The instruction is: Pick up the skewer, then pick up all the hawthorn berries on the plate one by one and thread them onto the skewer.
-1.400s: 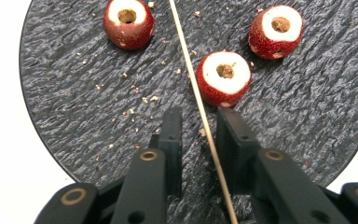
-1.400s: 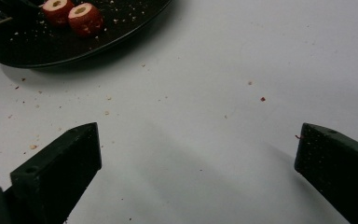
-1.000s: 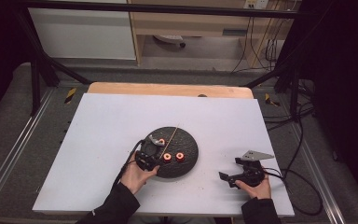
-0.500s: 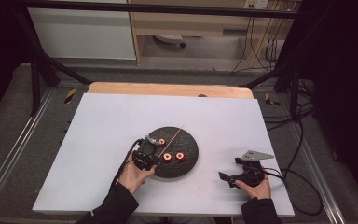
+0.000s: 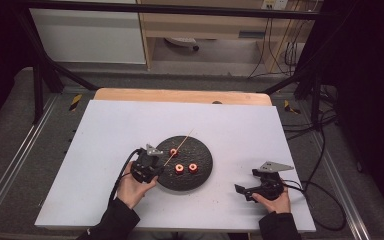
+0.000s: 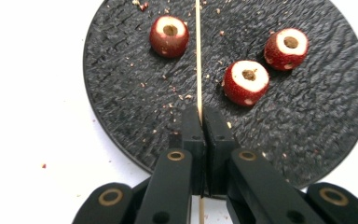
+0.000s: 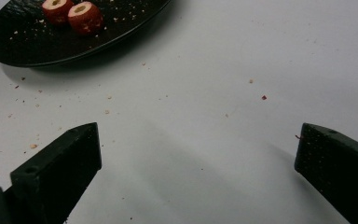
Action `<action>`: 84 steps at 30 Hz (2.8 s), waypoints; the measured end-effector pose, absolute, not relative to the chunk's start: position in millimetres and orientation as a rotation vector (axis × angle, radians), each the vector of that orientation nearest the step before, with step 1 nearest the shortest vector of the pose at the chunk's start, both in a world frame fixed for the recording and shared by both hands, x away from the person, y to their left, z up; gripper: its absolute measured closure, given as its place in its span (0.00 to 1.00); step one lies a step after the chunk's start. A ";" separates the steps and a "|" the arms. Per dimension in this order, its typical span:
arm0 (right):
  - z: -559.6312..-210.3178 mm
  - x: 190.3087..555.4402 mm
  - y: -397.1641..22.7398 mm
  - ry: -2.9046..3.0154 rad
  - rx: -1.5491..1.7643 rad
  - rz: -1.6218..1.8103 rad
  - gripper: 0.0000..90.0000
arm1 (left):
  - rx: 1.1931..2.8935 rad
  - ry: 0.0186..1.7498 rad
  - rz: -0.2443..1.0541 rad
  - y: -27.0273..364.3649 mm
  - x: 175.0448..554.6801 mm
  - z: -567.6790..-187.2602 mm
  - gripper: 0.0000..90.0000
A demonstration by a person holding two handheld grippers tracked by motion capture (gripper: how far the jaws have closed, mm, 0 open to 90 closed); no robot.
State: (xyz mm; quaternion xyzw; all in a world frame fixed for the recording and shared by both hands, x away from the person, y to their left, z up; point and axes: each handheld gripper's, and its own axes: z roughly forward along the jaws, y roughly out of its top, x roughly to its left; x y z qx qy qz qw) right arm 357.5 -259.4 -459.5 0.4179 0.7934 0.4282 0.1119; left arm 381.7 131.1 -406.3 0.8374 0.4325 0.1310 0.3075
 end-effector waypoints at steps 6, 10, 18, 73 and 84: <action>-459.0 357.2 -259.4 2.332 1.236 1.256 0.01 | 2.170 1.088 0.341 149.7 375.8 -404.5 0.98; -458.9 357.0 -259.3 2.330 1.237 1.261 0.01 | 2.146 1.055 0.339 161.0 371.0 -405.6 0.98; -458.6 357.4 -257.1 2.332 1.242 1.260 0.01 | 2.104 0.987 0.381 185.8 358.2 -406.4 0.98; -398.6 422.6 -103.2 2.633 1.028 0.946 0.24 | 2.026 0.885 0.348 231.7 327.2 -433.7 0.98; -402.2 435.7 -82.5 2.778 0.955 0.786 0.49 | 2.039 0.881 0.349 230.4 327.8 -434.5 0.98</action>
